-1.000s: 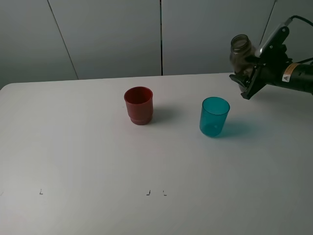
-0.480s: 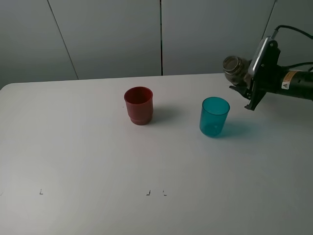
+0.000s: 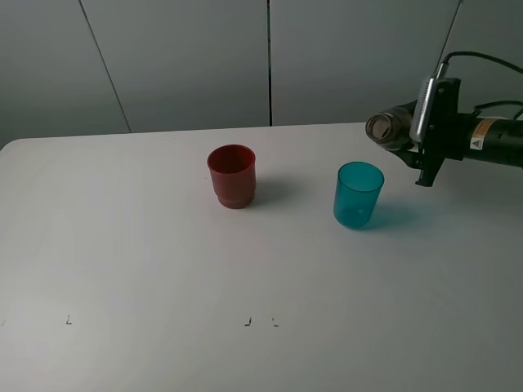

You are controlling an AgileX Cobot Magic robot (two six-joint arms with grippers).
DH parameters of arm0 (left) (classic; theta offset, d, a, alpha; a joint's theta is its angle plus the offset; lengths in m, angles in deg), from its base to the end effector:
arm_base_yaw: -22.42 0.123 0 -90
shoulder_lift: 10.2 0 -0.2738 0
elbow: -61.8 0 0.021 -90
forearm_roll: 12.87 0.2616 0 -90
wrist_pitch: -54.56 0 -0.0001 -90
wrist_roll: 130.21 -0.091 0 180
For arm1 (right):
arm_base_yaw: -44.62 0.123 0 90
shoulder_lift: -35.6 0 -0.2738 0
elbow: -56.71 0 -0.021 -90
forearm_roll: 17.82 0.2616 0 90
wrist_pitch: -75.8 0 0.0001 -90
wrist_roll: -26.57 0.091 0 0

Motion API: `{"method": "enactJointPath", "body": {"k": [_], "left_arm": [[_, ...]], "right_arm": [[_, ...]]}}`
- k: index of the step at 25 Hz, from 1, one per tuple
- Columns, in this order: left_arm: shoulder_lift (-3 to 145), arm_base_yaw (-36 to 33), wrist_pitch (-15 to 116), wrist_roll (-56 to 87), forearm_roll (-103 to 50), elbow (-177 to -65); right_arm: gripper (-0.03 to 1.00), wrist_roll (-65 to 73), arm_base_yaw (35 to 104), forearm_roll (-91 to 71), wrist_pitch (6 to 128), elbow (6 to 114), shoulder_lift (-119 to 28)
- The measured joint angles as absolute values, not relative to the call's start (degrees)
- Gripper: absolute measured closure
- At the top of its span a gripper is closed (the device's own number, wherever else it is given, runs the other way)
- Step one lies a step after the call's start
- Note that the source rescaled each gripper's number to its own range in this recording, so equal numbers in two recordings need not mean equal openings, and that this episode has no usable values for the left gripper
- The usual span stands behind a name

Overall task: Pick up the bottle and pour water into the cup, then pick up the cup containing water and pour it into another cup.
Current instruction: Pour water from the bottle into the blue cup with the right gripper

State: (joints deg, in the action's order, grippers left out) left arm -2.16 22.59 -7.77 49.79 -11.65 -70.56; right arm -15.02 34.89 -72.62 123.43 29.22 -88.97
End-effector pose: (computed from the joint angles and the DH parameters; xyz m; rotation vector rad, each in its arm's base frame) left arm 0.0134 0.0018 0.2833 -0.0045 2.0596 0.0274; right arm 0.3636 -0.0067 0.0911 -1.5042 1.3168 -0.3940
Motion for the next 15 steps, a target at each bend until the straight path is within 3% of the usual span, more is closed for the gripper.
{"method": "enactJointPath", "body": {"k": [15], "left_arm": [[-2.16, 22.59, -7.77, 49.79, -11.65, -70.56]], "right_arm": [[0.97, -23.93, 34.89, -72.32, 123.43, 29.22, -88.97]]}}
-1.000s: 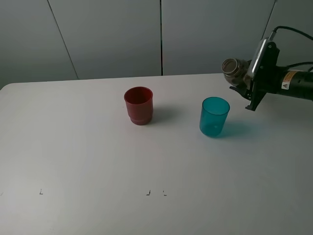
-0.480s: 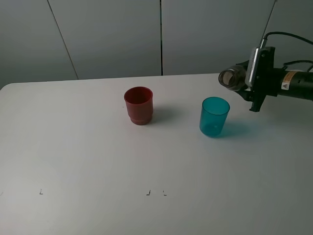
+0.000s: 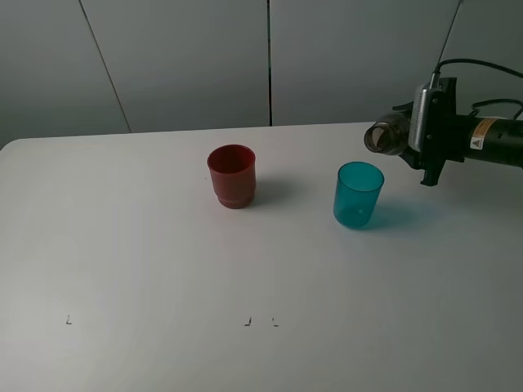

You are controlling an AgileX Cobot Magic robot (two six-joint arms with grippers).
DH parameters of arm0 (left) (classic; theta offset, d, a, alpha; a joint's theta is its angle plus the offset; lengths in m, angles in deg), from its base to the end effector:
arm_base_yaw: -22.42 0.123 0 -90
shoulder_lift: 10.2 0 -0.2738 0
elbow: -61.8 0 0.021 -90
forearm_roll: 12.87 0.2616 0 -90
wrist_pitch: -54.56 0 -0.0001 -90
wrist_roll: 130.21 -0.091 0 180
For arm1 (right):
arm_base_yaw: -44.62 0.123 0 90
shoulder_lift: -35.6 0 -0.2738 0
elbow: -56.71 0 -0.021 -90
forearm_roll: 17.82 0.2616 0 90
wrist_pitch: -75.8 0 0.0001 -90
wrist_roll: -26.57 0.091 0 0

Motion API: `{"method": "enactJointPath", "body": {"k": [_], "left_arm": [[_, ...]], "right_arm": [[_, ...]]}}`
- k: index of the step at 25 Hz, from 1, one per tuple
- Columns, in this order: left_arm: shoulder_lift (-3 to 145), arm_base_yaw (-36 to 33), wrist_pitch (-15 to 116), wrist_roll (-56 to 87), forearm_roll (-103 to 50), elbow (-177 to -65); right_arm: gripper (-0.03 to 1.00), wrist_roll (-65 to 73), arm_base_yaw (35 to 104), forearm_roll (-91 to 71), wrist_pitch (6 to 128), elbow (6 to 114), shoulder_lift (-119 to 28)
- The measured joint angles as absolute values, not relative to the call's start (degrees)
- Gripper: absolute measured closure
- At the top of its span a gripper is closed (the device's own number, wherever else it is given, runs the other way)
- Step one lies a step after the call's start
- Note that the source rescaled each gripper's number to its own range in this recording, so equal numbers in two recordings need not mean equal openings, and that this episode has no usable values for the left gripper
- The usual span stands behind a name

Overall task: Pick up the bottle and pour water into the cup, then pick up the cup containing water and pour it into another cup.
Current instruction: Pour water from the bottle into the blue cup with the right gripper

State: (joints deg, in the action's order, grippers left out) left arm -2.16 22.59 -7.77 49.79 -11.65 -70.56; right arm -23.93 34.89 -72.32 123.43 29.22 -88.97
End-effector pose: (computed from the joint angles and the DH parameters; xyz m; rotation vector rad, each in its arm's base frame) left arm 0.0134 0.0018 0.2833 -0.0045 2.0596 0.0274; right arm 0.3638 -0.0069 0.0912 -1.6072 1.2072 -0.4949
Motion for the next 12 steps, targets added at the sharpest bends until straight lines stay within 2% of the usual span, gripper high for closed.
{"method": "enactJointPath", "body": {"k": [12], "left_arm": [[-2.16, 22.59, -7.77, 49.4, -11.65, -70.56]], "right_arm": [[0.97, -27.51, 34.89, -72.32, 123.43, 29.22, -88.97]]}}
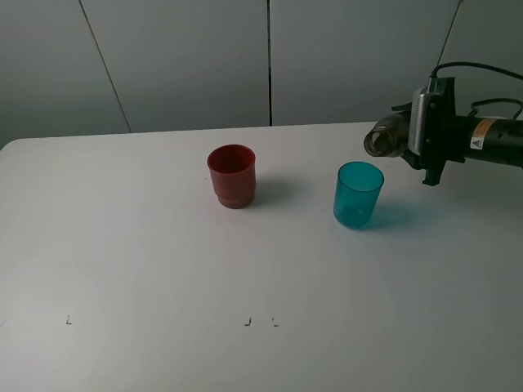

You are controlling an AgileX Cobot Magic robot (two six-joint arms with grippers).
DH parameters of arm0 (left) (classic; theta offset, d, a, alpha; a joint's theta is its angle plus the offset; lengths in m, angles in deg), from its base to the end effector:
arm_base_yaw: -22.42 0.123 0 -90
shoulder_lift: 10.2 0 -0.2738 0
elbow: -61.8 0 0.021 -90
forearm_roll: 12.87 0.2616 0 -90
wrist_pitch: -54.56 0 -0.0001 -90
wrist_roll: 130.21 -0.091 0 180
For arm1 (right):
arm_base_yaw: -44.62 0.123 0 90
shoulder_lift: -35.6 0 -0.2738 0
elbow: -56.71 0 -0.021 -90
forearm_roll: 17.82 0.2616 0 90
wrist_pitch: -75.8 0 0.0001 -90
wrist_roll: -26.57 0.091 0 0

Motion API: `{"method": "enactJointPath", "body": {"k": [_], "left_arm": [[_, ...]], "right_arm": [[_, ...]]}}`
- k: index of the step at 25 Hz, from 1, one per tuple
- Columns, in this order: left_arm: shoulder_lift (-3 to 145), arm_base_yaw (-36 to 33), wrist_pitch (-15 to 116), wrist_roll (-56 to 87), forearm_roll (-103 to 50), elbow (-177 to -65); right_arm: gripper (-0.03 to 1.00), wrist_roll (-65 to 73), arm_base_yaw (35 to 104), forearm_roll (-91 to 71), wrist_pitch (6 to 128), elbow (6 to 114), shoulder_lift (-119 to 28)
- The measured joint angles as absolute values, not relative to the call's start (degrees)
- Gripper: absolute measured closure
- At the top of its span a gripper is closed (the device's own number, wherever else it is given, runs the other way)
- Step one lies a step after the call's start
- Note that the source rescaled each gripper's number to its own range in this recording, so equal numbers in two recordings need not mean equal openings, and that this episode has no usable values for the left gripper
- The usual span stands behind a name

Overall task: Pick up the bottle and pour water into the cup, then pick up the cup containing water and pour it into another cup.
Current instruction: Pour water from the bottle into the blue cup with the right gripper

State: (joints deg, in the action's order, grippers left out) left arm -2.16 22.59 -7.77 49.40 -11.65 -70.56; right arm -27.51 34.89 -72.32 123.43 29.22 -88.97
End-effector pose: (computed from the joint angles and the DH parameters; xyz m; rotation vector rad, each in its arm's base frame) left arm 0.0134 0.0018 0.2833 0.0025 2.0596 0.0316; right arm 0.3638 -0.0069 0.0912 -1.6489 1.1598 -0.5346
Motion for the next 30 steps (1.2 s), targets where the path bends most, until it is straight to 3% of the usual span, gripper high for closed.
{"method": "enactJointPath", "body": {"k": [30], "left_arm": [[-2.16, 22.59, -7.77, 49.79, -11.65, -70.56]], "right_arm": [[0.97, -37.5, 36.17, -67.61, 124.0, 29.22, -88.97]]}}
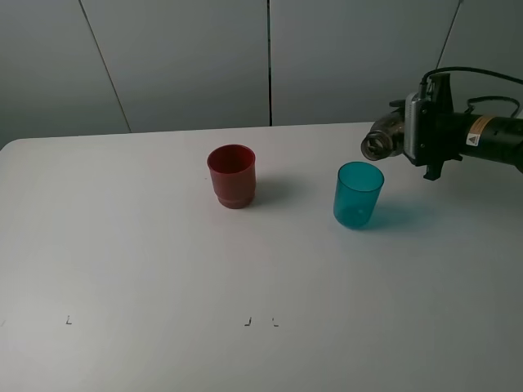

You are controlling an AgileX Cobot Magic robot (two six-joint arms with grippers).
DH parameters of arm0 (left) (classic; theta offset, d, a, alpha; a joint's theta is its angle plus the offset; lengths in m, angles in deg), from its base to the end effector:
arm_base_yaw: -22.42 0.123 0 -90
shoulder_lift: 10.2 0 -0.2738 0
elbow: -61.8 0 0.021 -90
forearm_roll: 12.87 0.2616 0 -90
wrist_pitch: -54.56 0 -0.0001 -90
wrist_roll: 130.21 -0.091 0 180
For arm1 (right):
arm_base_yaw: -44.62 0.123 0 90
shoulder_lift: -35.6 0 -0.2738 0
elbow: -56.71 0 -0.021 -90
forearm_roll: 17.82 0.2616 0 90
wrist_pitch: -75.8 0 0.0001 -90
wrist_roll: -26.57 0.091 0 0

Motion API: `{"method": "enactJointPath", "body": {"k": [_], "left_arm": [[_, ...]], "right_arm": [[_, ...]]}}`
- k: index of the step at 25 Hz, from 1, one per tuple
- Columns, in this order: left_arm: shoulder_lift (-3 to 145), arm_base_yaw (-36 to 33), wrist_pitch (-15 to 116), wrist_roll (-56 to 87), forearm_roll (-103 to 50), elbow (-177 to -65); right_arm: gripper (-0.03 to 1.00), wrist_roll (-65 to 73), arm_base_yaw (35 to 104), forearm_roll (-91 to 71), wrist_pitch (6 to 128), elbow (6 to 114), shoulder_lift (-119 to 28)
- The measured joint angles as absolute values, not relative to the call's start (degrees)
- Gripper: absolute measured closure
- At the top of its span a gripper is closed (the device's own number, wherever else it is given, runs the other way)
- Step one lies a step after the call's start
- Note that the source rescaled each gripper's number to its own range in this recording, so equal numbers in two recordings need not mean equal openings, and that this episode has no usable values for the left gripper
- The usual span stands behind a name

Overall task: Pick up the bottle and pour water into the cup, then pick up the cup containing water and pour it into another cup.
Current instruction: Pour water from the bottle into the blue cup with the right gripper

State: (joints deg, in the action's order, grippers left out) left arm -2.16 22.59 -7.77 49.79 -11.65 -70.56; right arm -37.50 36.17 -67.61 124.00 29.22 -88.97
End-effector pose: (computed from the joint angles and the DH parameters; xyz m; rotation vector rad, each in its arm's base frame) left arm 0.0134 0.0018 0.2833 -0.0045 2.0596 0.0274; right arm 0.3672 -0.0022 0.0940 -1.6960 1.0624 -0.6572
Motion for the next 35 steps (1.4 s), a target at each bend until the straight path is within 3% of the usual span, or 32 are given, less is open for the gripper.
{"method": "enactJointPath", "body": {"k": [35], "left_arm": [[-2.16, 22.59, -7.77, 49.4, -11.65, -70.56]], "right_arm": [[0.97, -45.95, 36.55, -66.84, 126.45, 29.22, -88.97]]}}
